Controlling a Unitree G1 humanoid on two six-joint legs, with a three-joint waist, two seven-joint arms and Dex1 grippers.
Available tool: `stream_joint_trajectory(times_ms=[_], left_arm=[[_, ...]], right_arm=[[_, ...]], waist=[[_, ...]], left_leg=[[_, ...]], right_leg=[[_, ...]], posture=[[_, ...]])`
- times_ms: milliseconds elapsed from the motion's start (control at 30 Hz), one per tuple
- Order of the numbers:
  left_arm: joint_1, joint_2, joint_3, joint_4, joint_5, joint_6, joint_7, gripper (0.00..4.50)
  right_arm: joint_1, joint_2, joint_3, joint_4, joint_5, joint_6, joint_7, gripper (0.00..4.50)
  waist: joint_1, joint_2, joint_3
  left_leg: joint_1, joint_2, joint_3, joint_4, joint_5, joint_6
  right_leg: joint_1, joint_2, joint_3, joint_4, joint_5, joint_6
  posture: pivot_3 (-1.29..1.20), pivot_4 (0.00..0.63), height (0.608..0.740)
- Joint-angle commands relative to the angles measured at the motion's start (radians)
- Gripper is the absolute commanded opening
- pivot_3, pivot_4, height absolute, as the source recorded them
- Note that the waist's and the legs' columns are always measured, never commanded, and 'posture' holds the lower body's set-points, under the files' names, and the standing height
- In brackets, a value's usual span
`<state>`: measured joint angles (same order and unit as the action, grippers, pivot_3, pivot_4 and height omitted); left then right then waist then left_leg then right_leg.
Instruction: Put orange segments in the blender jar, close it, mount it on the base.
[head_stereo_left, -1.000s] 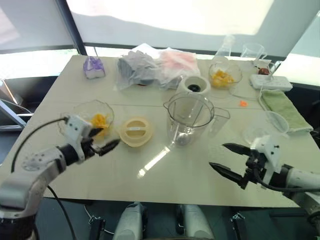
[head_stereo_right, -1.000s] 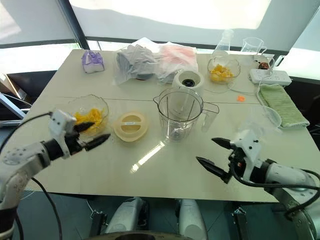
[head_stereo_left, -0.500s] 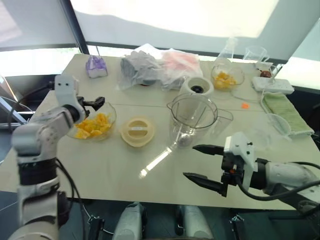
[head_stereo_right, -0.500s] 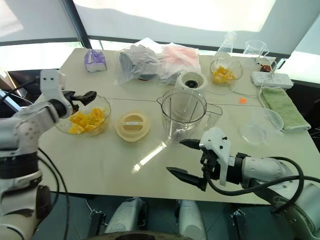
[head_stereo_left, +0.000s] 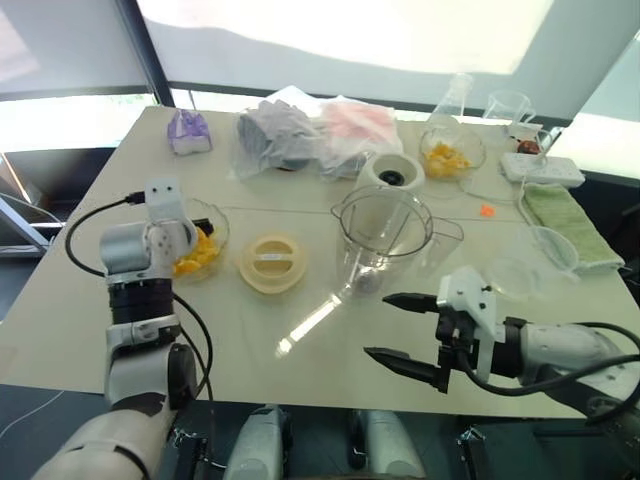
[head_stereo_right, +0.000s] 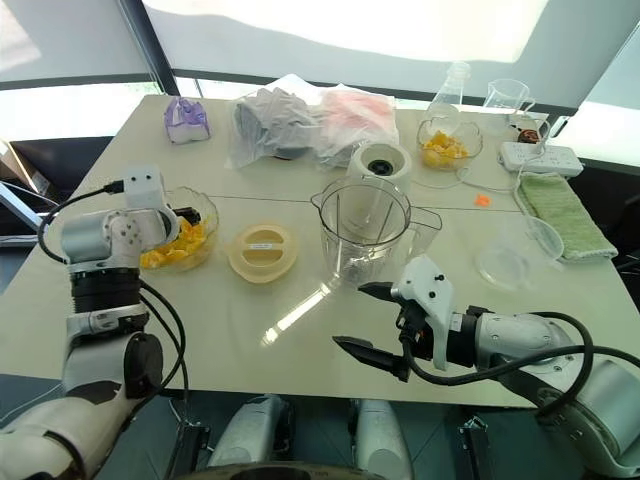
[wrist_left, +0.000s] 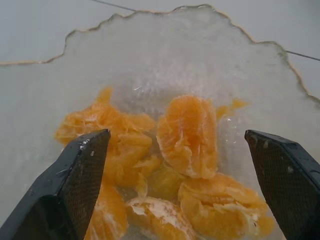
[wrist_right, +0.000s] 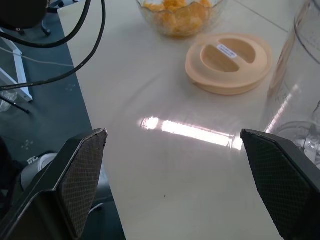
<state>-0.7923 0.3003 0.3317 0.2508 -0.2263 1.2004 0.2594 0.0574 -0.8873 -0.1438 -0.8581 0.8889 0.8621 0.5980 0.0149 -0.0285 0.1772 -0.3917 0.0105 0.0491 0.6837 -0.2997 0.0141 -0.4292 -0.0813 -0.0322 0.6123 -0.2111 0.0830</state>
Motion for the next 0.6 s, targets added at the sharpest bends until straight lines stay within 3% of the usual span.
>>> stream_joint_trajectory(times_ms=[33,467,567,600], left_arm=[[-0.040,-0.014,0.016,0.075,0.023,-0.085,0.005,4.48],[-0.129,-0.004,0.014,0.528,0.057,-0.413,-0.026,4.48],[-0.154,0.001,0.001,0.616,0.065,-0.485,-0.043,3.66],[-0.159,0.002,-0.003,0.632,0.067,-0.498,-0.048,3.12]], right_arm=[[0.006,-0.024,-0.056,-0.016,0.017,-0.010,0.018,4.50],[-0.001,-0.049,-0.103,-0.035,0.067,0.015,-0.022,4.50],[-0.005,-0.048,-0.100,-0.041,0.075,0.019,-0.039,4.50],[-0.002,-0.048,-0.102,-0.043,0.078,0.019,-0.042,4.50]], waist=[[0.000,0.000,0.000],[0.002,0.000,0.000],[0.001,0.000,0.000],[0.002,0.000,0.000]], left_leg=[[0.000,0.000,0.000,0.000,0.000,0.000],[0.000,0.000,0.000,0.000,0.000,0.000],[0.000,0.000,0.000,0.000,0.000,0.000],[0.000,-0.001,0.001,0.000,0.000,0.000]], right_leg=[[0.000,0.000,0.000,0.000,0.000,0.000],[0.000,-0.003,-0.001,0.000,0.000,0.000],[0.000,-0.005,-0.001,0.000,0.000,0.000],[0.000,-0.005,-0.001,0.000,0.001,0.000]], posture=[[0.00,0.150,0.740],[0.00,0.150,0.740],[0.00,0.150,0.740],[0.00,0.150,0.740]])
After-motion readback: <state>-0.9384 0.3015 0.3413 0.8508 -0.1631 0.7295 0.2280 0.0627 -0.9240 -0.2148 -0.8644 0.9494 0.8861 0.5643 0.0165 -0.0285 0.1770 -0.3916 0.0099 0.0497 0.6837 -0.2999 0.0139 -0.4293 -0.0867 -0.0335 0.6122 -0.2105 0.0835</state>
